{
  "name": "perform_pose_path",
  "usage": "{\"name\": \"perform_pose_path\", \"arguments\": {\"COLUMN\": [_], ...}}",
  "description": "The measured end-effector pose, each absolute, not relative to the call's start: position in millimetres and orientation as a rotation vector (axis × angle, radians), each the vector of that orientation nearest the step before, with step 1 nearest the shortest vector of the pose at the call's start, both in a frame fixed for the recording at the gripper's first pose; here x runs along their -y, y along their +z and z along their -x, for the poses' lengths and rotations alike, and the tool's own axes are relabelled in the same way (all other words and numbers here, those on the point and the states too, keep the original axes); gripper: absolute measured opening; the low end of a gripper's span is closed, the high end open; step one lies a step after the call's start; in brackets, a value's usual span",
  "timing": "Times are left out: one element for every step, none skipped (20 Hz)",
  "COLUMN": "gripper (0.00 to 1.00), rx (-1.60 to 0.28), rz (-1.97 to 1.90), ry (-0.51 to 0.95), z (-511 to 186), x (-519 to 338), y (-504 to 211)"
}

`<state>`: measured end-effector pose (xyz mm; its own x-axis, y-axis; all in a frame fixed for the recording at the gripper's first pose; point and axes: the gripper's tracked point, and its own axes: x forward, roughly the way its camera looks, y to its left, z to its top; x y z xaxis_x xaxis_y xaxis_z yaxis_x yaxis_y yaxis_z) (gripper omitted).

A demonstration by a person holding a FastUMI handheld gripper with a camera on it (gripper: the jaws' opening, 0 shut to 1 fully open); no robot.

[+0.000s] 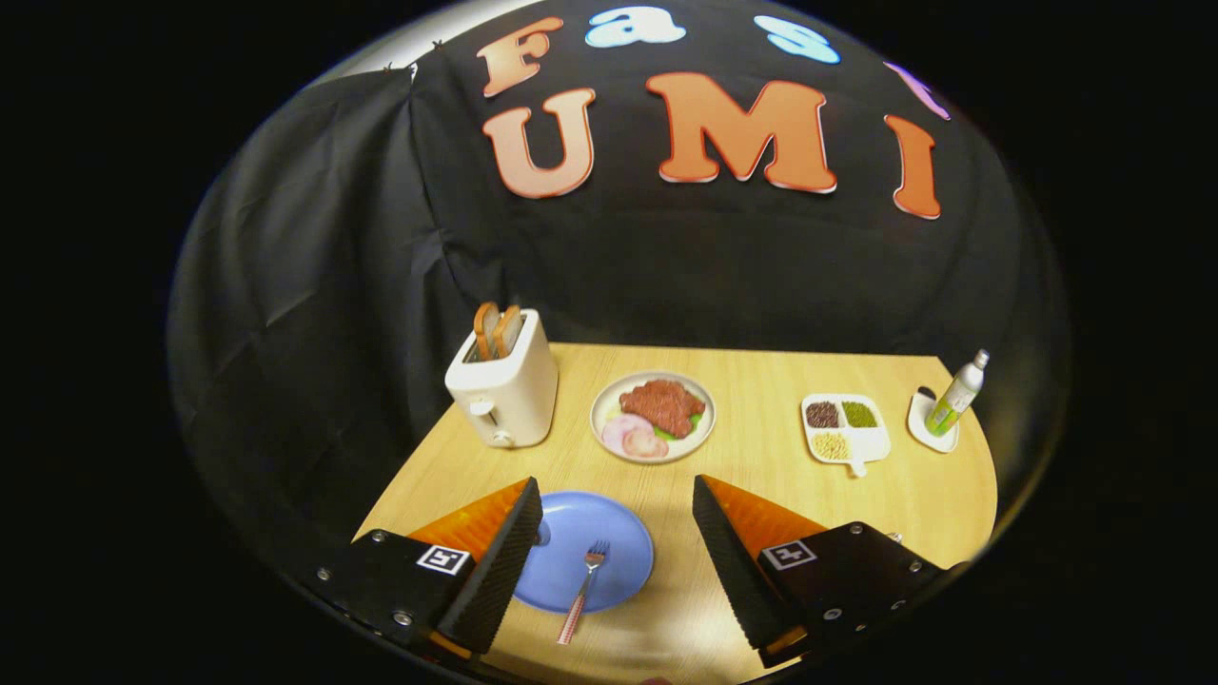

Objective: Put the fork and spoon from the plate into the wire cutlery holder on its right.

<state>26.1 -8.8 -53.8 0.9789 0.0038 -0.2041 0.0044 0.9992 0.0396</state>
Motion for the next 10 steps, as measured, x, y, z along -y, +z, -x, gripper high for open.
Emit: {"name": "perform_pose_path", "arguments": {"gripper": [0.95,0.93,0.92,0.90,0.90,0.89,0.89,0.88,0.88,0.86], "rx": [-0.277,-0.343,-0.389,-0.430,-0.464,-0.495,-0.525,-0.557,-0.593,-0.624], "rz": [-0.028,-0.027,-0.038,-0.046,-0.046,-0.035,-0.019,-0.002,0.015,0.027], "ry": [0.004,0.013,0.021,0.031,0.035,0.031,0.030,0.030,0.032,0.034], "z": [-30,-33,-35,-38,-42,-43,-43,-44,-44,-43], "x": [7,3,-2,-7,-11,-12,-14,-16,-19,-22], "y": [-69,-84,-95,-108,-119,-131,-141,-150,-161,-172]}}
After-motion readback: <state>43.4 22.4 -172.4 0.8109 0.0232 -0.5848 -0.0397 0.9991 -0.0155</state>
